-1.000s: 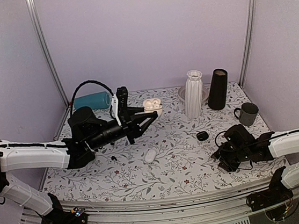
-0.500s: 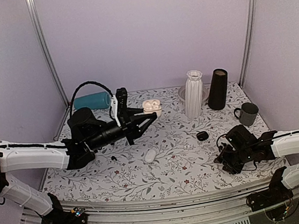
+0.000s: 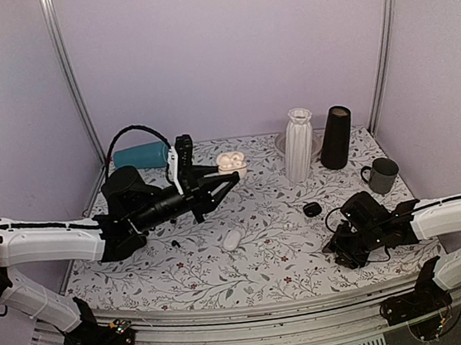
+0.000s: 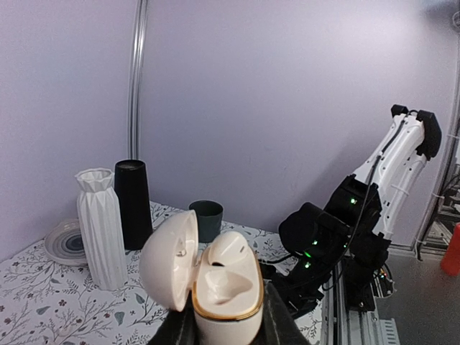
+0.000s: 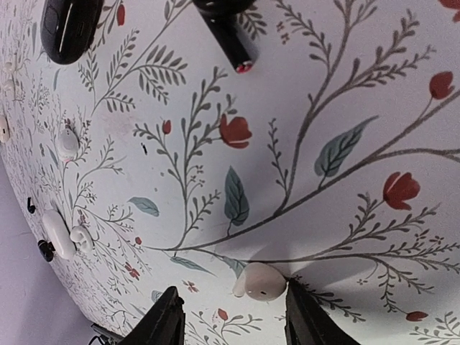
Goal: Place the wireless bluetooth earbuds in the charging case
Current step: Move the left earbud to the center of the board.
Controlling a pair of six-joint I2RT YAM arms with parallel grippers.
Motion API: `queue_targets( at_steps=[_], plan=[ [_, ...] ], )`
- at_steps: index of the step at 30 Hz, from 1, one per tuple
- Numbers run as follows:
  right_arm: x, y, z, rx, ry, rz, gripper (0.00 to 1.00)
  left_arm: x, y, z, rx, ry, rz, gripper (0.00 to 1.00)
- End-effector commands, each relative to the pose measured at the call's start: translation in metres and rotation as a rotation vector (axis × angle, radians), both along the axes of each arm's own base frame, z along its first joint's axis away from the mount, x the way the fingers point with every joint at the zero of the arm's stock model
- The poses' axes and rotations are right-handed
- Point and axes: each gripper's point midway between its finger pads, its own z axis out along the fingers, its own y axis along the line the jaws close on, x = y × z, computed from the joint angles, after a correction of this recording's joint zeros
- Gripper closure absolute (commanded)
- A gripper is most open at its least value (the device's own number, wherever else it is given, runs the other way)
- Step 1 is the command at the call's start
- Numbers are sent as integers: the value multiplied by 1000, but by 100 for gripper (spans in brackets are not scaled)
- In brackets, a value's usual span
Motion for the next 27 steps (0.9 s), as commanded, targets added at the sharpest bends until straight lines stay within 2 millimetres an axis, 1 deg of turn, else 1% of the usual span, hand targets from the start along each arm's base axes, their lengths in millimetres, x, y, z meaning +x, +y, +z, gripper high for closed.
queue_targets(
  at_steps=[1, 7, 11, 14, 19, 23, 27],
  plan=[
    [3, 2, -4, -30, 8, 6, 52, -1, 12, 13, -32, -33, 11, 100],
    [21, 3, -2, -59, -23, 15, 52, -2, 15, 13, -35, -33, 18, 100],
    [37, 12, 3, -87, -57, 60, 52, -2, 15, 13, -34, -35, 17, 100],
    [44, 16, -1, -130, -59, 100, 52, -1, 15, 14, -36, -35, 18, 100],
    [51, 21, -1, -182, -80, 177, 57, 0, 16, 14, -32, -34, 22, 100],
    [54, 17, 1, -247, -111, 256, 59, 1, 16, 12, -28, -30, 28, 100],
    [55, 15, 3, -315, -143, 368, 59, 2, 16, 13, -29, -31, 29, 100]
  ],
)
